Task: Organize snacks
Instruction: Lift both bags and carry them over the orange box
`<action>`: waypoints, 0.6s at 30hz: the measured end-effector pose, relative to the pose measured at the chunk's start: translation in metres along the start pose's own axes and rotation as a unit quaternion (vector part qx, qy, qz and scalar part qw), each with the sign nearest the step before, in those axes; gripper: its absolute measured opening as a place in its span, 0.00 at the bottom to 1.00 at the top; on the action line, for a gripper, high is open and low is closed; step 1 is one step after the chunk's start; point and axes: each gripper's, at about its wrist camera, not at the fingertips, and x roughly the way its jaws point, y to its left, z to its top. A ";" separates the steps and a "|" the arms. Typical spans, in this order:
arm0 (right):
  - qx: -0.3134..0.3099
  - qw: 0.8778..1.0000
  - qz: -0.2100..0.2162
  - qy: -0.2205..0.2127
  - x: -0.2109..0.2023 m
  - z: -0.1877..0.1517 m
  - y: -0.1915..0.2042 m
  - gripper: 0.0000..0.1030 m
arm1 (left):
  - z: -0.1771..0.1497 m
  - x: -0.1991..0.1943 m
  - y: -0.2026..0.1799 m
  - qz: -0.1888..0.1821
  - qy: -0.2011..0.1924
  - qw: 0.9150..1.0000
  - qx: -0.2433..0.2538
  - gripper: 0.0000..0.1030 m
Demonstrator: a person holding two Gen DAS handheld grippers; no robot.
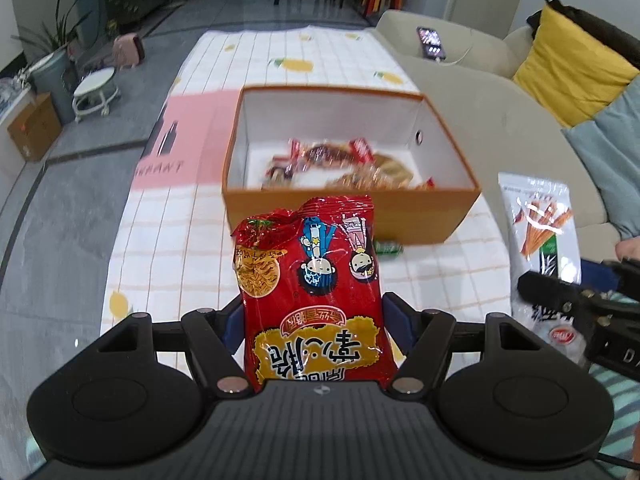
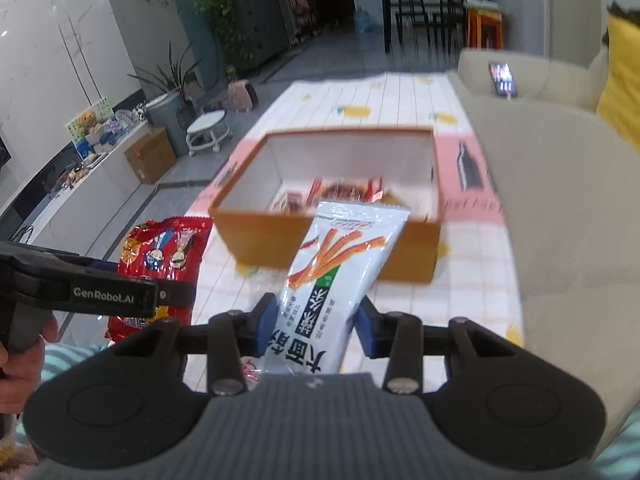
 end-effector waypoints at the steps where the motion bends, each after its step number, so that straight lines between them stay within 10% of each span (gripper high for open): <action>1: -0.007 1.000 -0.003 -0.007 -0.003 0.006 -0.001 0.38 | 0.005 -0.001 -0.001 -0.001 -0.006 1.000 0.004 0.77; 18: -0.077 0.996 -0.015 -0.046 0.044 0.120 -0.027 0.38 | 0.119 0.014 -0.008 -0.019 -0.082 0.996 0.042 0.77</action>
